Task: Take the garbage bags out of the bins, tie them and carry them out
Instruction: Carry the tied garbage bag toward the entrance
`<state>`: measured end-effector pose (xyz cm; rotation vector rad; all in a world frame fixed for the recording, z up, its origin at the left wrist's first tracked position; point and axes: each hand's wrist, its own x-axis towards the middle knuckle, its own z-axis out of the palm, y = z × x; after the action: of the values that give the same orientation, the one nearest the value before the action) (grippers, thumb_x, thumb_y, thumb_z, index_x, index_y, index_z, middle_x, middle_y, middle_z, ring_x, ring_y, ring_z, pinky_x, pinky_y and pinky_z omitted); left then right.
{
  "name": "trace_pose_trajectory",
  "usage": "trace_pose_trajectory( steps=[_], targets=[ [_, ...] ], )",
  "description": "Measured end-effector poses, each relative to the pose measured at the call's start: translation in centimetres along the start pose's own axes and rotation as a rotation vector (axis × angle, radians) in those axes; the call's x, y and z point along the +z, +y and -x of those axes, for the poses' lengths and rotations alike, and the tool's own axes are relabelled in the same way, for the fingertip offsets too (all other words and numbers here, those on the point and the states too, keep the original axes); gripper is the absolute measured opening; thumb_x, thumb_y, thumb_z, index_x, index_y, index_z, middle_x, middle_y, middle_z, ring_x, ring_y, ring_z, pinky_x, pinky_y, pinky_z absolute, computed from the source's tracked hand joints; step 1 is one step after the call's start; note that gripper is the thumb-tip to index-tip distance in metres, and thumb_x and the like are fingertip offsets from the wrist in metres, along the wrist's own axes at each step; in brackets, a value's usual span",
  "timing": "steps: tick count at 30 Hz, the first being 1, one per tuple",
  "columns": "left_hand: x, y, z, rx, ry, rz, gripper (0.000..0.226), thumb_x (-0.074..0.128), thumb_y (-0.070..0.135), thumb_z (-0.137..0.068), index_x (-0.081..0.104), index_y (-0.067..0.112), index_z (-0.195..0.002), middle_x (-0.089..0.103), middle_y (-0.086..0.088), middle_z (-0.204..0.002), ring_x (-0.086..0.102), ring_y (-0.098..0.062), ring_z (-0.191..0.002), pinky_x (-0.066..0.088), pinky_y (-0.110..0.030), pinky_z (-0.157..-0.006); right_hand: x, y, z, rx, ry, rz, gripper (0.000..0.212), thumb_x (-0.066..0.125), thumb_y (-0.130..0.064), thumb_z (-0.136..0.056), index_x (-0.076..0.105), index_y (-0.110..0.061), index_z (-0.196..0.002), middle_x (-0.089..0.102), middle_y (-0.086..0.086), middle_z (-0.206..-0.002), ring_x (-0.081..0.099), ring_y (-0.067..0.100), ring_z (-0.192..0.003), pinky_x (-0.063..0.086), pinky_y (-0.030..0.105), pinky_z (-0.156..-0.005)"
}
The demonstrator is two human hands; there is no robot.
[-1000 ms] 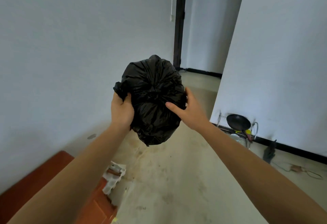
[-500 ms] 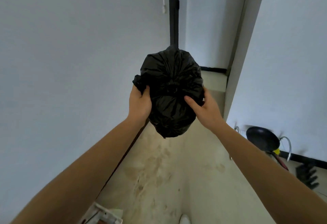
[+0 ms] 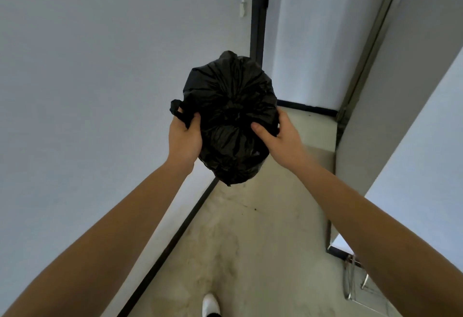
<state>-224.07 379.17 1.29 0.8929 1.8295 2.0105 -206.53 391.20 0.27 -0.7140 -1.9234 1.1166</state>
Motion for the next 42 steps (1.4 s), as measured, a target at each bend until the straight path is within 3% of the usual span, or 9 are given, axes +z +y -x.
trace_pose_trajectory(
  steps=[3,8,14,19,24,29,35,40,42],
  targets=[
    [3.1,-3.3,-8.3,0.011,-0.006,0.024,0.021,0.047,0.025,-0.104,0.056,0.027,-0.122,0.065,0.009,-0.115,0.06,-0.005,-0.107,0.048,-0.025,-0.09,1.2,3.8,-8.4,-0.027,0.037,0.011,0.057,0.069,-0.036,-0.093,0.043,-0.025,-0.142,0.054,-0.029,-0.116,0.05,-0.025,-0.101,0.041,-0.002,-0.085],
    [9.2,-6.8,-22.4,0.015,-0.083,0.059,0.018,0.046,0.024,-0.105,0.055,0.029,-0.119,0.064,0.013,-0.112,0.06,-0.003,-0.107,0.048,-0.021,-0.086,1.7,8.5,-22.5,0.003,0.067,0.031,0.068,0.069,-0.038,-0.092,0.036,-0.021,-0.149,0.053,-0.016,-0.127,0.052,-0.002,-0.114,0.042,0.004,-0.092],
    [18.6,-8.8,-36.8,0.034,-0.259,0.052,0.02,0.047,0.025,-0.104,0.057,0.031,-0.12,0.066,0.011,-0.116,0.063,-0.002,-0.107,0.05,-0.018,-0.086,-1.3,14.1,-36.3,0.047,0.163,0.029,0.07,0.069,-0.038,-0.092,0.034,-0.021,-0.15,0.051,-0.022,-0.125,0.051,-0.015,-0.108,0.041,0.003,-0.09],
    [27.2,-14.0,-46.0,-0.011,-0.332,0.09,0.018,0.048,0.025,-0.105,0.055,0.034,-0.118,0.065,0.012,-0.115,0.062,-0.001,-0.107,0.05,-0.017,-0.087,-3.7,22.0,-46.6,0.088,0.212,0.019,0.071,0.069,-0.036,-0.092,0.034,-0.018,-0.151,0.052,-0.014,-0.132,0.051,0.002,-0.119,0.042,0.014,-0.098],
    [36.7,-20.1,-56.1,-0.088,-0.357,0.077,0.026,0.048,0.023,-0.105,0.054,0.027,-0.131,0.065,0.011,-0.117,0.062,-0.003,-0.108,0.051,-0.019,-0.089,-6.1,31.2,-57.9,0.107,0.192,0.025,0.062,0.064,-0.027,-0.097,0.034,-0.017,-0.15,0.052,-0.011,-0.13,0.05,0.003,-0.118,0.038,-0.002,-0.088],
    [44.7,-22.7,-66.8,-0.156,-0.414,0.035,0.028,0.048,0.024,-0.106,0.054,0.027,-0.133,0.064,0.014,-0.114,0.061,0.0,-0.106,0.049,-0.014,-0.082,-9.1,38.0,-70.7,0.167,0.141,0.037,0.064,0.065,-0.03,-0.096,0.035,-0.015,-0.15,0.053,-0.002,-0.139,0.05,0.01,-0.123,0.041,0.026,-0.106],
    [49.2,-27.6,-77.4,-0.279,-0.341,0.003,0.037,0.05,0.026,-0.105,0.052,0.02,-0.141,0.064,0.007,-0.122,0.06,-0.003,-0.108,0.05,-0.014,-0.083,-7.7,44.3,-82.6,0.271,0.045,0.016,0.063,0.065,-0.029,-0.096,0.034,-0.015,-0.15,0.051,-0.007,-0.134,0.05,0.011,-0.124,0.04,0.025,-0.104],
    [52.1,-36.0,-85.4,-0.418,-0.334,-0.011,0.028,0.053,0.026,-0.103,0.057,0.027,-0.131,0.066,0.005,-0.121,0.062,-0.014,-0.114,0.051,-0.033,-0.1,-5.2,52.5,-90.6,0.36,-0.028,0.068,0.063,0.066,-0.029,-0.096,0.035,-0.014,-0.149,0.052,0.002,-0.141,0.05,0.015,-0.126,0.039,0.026,-0.103],
    [53.2,-39.6,-88.2,-0.466,-0.353,-0.016,0.03,0.052,0.027,-0.104,0.056,0.028,-0.133,0.066,0.006,-0.122,0.062,-0.011,-0.112,0.052,-0.028,-0.092,-3.8,55.6,-93.5,0.416,-0.035,0.107,0.062,0.065,-0.028,-0.096,0.035,-0.012,-0.149,0.051,0.006,-0.142,0.05,0.018,-0.127,0.038,0.027,-0.101]
  ],
)
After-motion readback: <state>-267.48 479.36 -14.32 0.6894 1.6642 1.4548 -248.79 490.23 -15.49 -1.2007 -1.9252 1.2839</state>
